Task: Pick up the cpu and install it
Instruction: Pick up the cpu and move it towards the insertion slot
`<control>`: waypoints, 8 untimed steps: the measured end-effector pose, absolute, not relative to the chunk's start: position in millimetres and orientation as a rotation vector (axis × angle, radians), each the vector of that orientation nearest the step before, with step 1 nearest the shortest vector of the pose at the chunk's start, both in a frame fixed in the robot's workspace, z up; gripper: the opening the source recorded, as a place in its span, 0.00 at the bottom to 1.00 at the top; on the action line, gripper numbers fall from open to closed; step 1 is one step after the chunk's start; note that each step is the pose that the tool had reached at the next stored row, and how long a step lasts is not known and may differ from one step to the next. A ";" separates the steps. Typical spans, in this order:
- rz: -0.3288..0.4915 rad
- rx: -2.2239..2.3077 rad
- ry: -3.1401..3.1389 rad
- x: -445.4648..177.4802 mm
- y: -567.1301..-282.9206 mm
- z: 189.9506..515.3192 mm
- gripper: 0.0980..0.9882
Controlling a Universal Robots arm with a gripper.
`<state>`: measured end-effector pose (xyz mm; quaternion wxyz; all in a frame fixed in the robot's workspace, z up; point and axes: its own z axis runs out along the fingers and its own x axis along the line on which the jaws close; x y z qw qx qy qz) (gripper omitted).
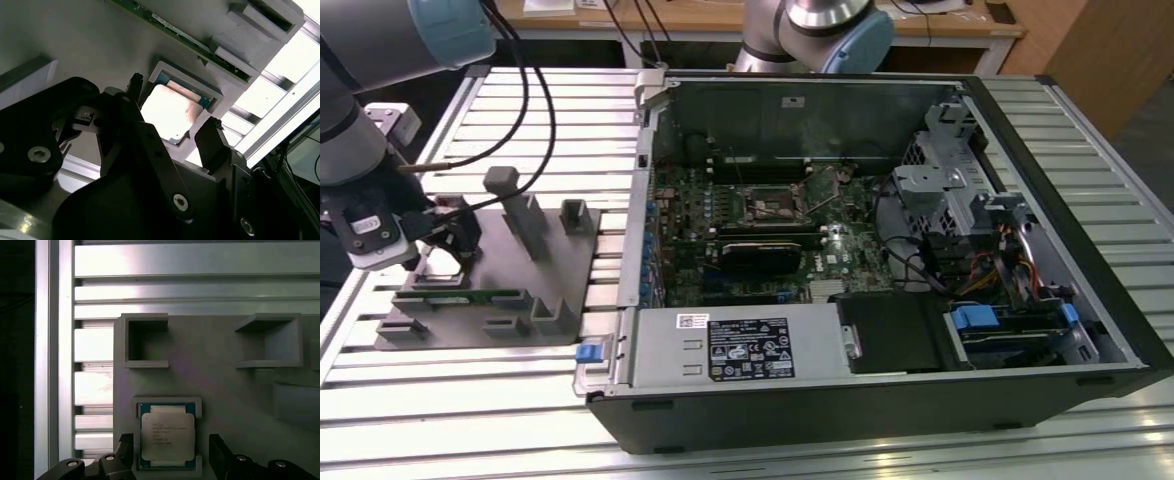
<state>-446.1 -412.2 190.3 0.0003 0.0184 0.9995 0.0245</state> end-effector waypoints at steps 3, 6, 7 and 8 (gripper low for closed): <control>0.077 0.058 3.140 -446.4 -411.8 188.6 0.68; 0.077 0.058 3.139 -446.8 -411.3 186.8 0.68; 0.077 0.058 3.139 -446.9 -411.2 186.3 0.68; 0.077 0.058 3.139 -447.0 -411.2 185.8 0.66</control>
